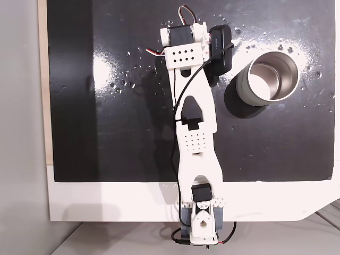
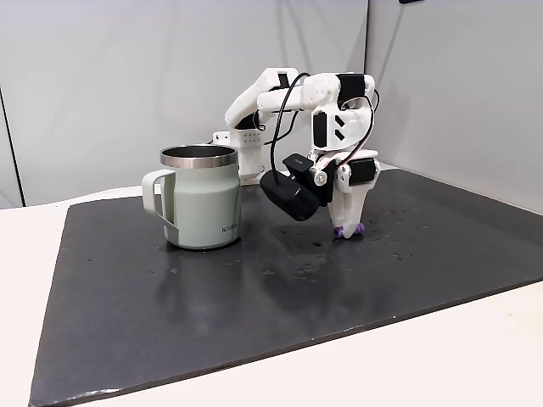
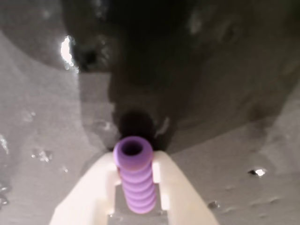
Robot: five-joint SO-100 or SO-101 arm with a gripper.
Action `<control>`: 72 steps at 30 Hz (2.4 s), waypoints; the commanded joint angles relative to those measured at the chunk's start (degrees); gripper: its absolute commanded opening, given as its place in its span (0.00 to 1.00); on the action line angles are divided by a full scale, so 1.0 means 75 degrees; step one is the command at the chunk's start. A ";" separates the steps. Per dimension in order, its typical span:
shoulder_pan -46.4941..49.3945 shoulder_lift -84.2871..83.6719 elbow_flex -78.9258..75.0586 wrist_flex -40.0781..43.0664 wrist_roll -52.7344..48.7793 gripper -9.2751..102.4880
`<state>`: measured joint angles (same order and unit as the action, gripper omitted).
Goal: Grasp a pengrip and put it in the cup.
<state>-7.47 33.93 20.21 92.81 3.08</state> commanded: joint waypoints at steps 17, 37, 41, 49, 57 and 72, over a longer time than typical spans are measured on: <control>-0.0094 0.3750 0.0246 0.0305 -0.0422 0.08; 0.3117 0.6000 0.0246 0.1336 -0.0938 0.08; 0.3832 0.6211 0.0773 0.1359 -0.1113 0.08; 0.4629 0.6211 0.1711 0.1359 -0.1688 0.08; 0.4746 0.6164 0.2766 0.1371 -0.2250 0.08; 0.4898 0.6199 0.3141 0.1383 -0.2297 0.26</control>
<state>28.65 76.90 44.03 102.66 -13.80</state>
